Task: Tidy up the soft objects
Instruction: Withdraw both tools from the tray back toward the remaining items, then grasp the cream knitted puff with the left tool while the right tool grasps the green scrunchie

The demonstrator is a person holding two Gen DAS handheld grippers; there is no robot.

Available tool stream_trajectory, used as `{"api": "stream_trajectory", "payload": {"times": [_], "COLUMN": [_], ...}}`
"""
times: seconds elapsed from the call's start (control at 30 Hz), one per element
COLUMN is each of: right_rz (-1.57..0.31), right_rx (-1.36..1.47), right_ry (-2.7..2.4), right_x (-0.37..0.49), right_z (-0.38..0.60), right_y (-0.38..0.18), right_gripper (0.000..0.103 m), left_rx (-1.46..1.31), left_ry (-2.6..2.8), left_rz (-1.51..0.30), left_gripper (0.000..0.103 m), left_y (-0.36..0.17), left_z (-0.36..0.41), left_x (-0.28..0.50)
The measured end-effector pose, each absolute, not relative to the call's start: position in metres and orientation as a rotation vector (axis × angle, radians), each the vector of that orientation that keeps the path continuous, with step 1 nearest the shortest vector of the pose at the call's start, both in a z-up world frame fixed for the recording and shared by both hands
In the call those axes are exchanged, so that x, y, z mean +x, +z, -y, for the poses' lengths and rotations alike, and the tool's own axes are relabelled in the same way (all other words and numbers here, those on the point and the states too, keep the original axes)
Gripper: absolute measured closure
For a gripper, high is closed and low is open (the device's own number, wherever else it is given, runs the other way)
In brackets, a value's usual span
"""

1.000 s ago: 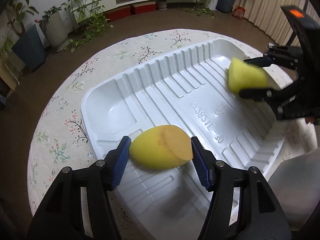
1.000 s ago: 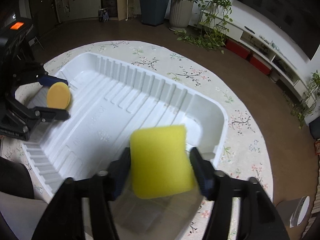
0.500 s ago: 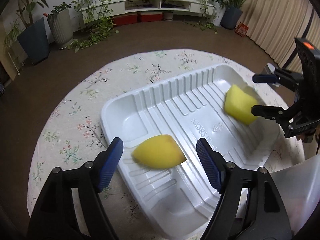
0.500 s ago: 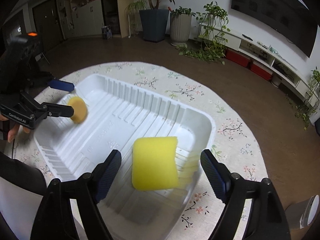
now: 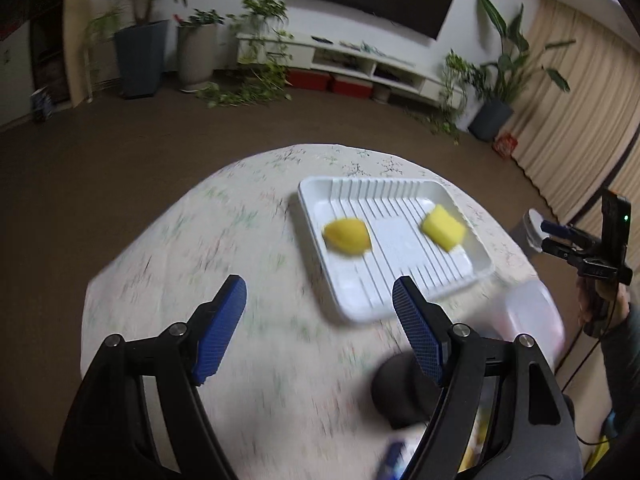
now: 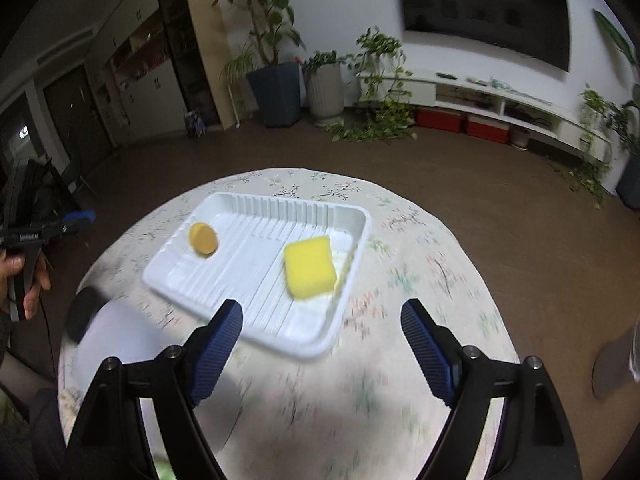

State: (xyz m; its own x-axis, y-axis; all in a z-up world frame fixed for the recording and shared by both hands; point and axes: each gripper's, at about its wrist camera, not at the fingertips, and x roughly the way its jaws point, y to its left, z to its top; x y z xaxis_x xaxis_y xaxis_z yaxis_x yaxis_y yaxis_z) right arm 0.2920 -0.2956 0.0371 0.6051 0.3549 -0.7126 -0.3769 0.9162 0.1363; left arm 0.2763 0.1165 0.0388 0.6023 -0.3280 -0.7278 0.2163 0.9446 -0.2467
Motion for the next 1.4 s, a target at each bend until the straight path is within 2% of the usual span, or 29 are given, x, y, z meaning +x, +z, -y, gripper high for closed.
{"api": "stream_trajectory", "payload": {"times": [0.27, 0.43, 0.57, 0.73, 0.8, 0.87, 0.9, 1.4], "right_rz": [-0.75, -0.745, -0.743, -0.804, -0.819, -0.831, -0.839, -0.869], "right_rx": [0.065, 0.124, 0.085, 0.053, 0.032, 0.007, 0.013, 0.031], "right_ry": [0.423, 0.435, 0.439, 0.43, 0.43, 0.396, 0.39, 0.316], "right_x": [0.166, 0.088, 0.042, 0.033, 0.035, 0.036, 0.038, 0.06], "right_z": [0.305, 0.284, 0.241, 0.199, 0.19, 0.183, 0.181, 0.175], "right_y": [0.053, 0.045, 0.027, 0.001, -0.006, -0.012, -0.014, -0.022], "right_gripper": [0.013, 0.005, 0.004, 0.003, 0.003, 0.003, 0.003, 0.0], "left_rx": [-0.21, -0.189, -0.212, -0.209, -0.206, -0.199, -0.2, -0.215], "left_ry": [-0.295, -0.268, -0.271, -0.283, -0.283, -0.279, -0.285, -0.242], "left_rz": [-0.821, -0.83, -0.854, -0.877, -0.868, -0.864, -0.864, -0.873], "left_gripper": [0.023, 0.023, 0.023, 0.023, 0.018, 0.003, 0.002, 0.0], "left_y": [0.034, 0.01, -0.014, -0.037, -0.04, -0.043, -0.043, -0.061], "left_z": [-0.112, -0.09, -0.07, -0.059, -0.057, -0.055, -0.053, -0.05], "left_x": [0.133, 0.071, 0.039, 0.025, 0.023, 0.025, 0.025, 0.052]}}
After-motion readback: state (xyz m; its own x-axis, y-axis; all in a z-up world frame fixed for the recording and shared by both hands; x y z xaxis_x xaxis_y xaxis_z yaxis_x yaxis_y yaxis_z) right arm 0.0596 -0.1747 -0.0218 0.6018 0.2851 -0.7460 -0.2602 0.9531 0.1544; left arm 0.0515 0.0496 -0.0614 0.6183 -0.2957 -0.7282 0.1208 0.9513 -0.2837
